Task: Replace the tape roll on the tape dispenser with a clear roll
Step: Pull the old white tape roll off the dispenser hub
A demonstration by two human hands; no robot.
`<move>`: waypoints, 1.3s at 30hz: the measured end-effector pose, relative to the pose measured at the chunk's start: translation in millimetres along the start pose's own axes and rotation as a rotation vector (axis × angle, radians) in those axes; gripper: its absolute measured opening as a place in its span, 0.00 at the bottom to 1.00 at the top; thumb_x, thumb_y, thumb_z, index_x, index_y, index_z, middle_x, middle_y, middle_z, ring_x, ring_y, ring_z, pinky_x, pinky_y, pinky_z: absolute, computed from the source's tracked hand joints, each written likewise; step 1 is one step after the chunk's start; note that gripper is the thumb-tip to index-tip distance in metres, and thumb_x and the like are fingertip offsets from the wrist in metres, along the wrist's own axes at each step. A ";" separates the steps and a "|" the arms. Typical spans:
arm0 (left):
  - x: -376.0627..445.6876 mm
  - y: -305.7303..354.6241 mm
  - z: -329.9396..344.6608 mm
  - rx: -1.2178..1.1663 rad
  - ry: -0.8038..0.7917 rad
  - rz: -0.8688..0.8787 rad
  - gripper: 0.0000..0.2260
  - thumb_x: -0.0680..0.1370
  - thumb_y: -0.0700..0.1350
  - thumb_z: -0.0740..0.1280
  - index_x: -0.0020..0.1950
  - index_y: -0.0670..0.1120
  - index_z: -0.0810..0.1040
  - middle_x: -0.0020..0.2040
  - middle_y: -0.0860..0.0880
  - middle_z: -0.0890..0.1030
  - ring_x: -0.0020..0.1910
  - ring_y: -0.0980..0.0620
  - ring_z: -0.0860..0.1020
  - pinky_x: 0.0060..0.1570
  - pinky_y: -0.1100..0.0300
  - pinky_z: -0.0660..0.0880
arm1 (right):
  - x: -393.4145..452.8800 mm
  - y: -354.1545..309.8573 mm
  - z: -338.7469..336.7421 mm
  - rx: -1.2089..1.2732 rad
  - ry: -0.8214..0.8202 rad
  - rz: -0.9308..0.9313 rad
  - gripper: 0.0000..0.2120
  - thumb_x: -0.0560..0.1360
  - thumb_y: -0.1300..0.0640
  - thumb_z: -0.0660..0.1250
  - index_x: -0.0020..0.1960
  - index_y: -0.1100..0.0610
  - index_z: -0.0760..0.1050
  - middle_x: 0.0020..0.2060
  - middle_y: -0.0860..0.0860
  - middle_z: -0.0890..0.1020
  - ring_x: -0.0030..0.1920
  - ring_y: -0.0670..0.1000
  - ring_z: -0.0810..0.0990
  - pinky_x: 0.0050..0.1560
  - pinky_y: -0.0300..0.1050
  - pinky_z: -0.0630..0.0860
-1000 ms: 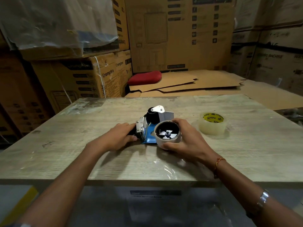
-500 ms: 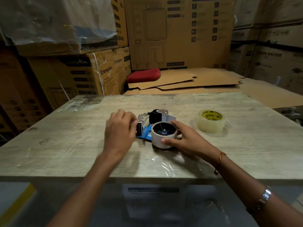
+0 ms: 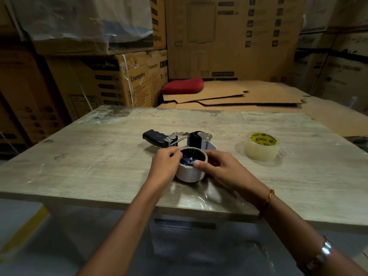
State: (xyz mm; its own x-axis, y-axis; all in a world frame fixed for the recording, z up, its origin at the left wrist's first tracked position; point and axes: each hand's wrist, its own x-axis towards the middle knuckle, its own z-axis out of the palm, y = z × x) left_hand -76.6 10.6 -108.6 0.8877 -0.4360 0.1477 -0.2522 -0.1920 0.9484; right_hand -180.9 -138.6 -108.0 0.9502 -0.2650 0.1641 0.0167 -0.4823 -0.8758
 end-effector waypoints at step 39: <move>-1.5 -5.2 -42.2 0.478 -0.328 0.549 0.12 0.73 0.48 0.75 0.55 0.46 0.82 0.51 0.58 0.79 0.52 0.58 0.77 0.53 0.53 0.77 | -1.0 3.5 -6.2 -0.357 0.037 -0.324 0.16 0.73 0.48 0.75 0.57 0.53 0.79 0.58 0.48 0.80 0.58 0.48 0.80 0.60 0.51 0.80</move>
State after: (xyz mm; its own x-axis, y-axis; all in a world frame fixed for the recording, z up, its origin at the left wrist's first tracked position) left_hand -60.3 49.4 -101.9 0.4491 -0.7998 0.3984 -0.8243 -0.1989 0.5300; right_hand -183.7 -145.3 -108.4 0.9020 -0.0796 0.4244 0.1965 -0.7997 -0.5673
